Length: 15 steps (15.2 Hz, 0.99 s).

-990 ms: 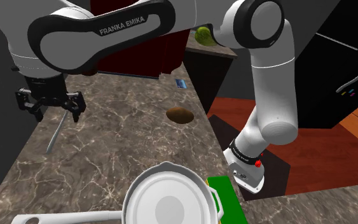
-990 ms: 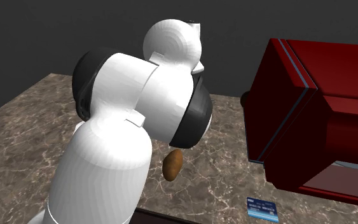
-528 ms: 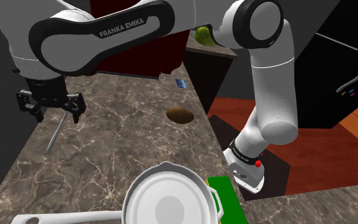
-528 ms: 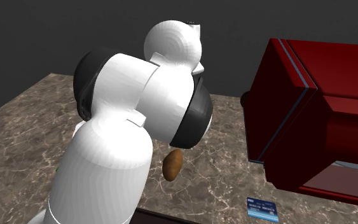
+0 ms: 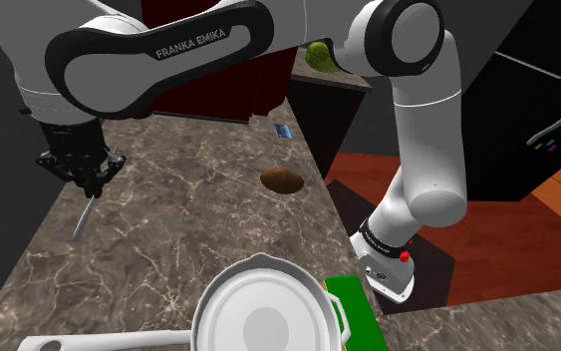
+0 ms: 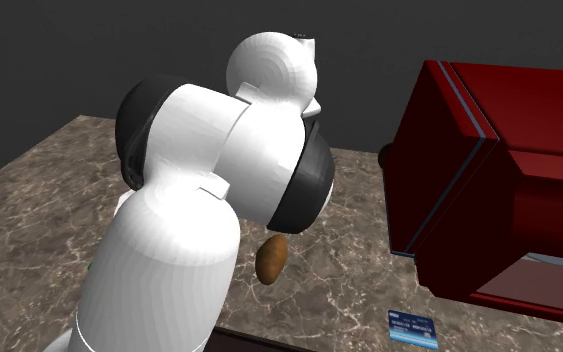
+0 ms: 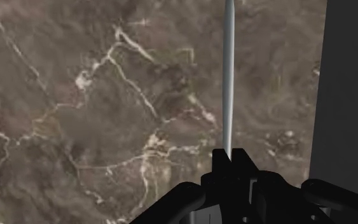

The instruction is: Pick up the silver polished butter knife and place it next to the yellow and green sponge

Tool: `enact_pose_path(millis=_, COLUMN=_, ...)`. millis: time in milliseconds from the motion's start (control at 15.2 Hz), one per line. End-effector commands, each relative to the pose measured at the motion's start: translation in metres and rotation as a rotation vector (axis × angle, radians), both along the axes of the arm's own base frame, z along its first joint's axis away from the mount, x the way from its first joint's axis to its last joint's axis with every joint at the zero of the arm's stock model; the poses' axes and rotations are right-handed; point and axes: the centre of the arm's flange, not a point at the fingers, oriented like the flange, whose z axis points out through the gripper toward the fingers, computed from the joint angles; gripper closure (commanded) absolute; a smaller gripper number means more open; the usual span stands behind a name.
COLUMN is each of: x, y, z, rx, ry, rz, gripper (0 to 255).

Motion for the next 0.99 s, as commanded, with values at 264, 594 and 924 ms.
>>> enact_pose_path(millis=264, x=0.0, y=0.0, z=0.016, rx=0.0, ry=0.0, rz=0.0, gripper=255)
enact_pose_path(millis=594, x=0.0, y=0.0, z=0.042, rx=0.0, ry=0.0, rz=0.0, gripper=255)
enact_pose_path(millis=924, x=0.0, y=0.0, z=0.069, rx=0.0, ry=0.0, rz=0.0, gripper=255)
